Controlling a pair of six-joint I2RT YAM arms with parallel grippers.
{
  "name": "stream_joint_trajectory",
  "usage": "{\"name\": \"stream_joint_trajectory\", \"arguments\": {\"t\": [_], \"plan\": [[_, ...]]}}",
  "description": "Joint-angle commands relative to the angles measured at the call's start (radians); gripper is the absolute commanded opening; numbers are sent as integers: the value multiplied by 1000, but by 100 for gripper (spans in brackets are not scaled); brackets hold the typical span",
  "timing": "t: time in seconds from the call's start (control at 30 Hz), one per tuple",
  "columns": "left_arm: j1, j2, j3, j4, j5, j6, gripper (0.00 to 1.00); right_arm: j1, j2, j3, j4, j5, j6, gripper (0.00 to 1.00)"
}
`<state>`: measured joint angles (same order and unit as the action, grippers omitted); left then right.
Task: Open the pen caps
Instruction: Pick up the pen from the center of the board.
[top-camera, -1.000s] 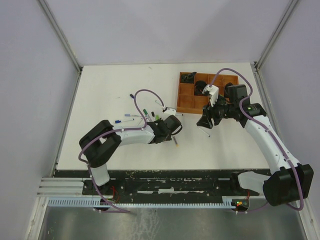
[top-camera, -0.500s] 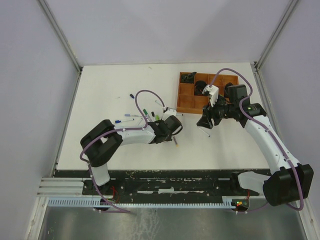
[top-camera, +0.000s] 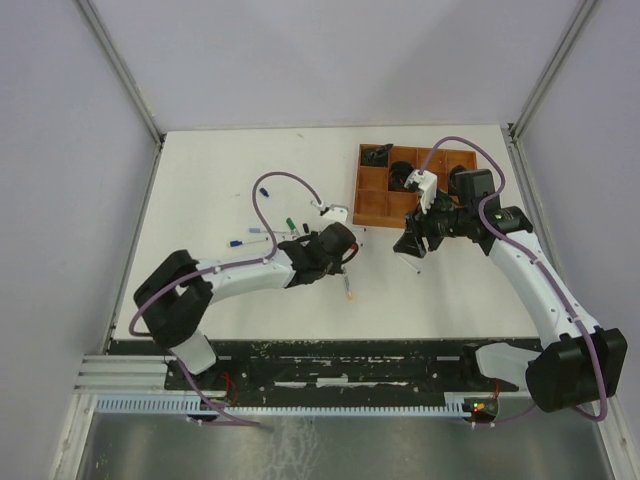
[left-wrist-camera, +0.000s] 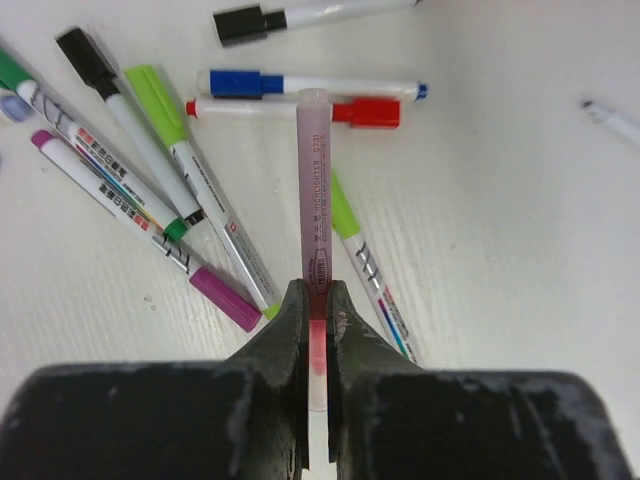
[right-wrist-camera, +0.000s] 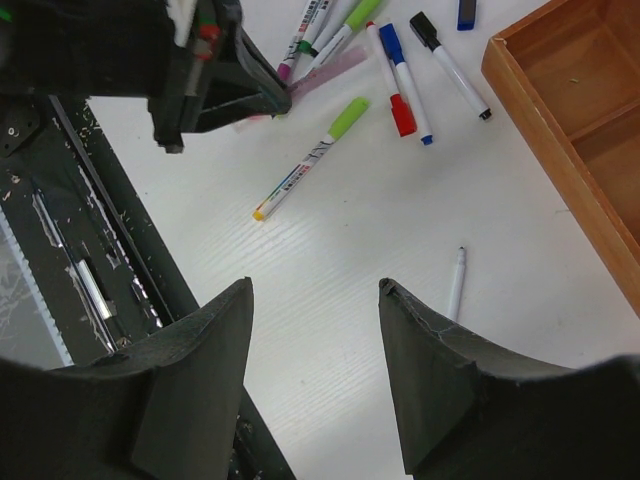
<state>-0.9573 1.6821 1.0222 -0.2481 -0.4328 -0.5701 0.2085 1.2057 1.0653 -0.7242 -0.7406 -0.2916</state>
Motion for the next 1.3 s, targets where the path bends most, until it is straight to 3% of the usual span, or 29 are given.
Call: {"name": "stream_joint_trajectory", "arguments": {"t": [0.0,0.17,0.3,0.43,0.53,0.67,0.93,1.27], "plan": [[2,-146,-29,50,19,-2,3,-2,-3,21,5,-26,-16,62],[3,-253,-104,98,130,28,3,0,17,22,-45,-103,-116,62],[17,-351,-184,209,448,83,3,18,1,13,-216,-211,-527,66],[50,-398,-213,249,712,114,3,79,-126,-110,-185,-185,-864,82],[81,-396,-205,263,887,135,3,145,-132,-103,-281,-173,-1073,84],[96,-339,-165,252,1046,162,3,242,-146,-138,-206,-79,-1154,83],[104,-218,-130,282,1151,143,3,332,-142,-174,-128,8,-1136,80],[102,-184,-117,337,1233,104,3,455,-73,-202,-55,162,-1104,59]]}}
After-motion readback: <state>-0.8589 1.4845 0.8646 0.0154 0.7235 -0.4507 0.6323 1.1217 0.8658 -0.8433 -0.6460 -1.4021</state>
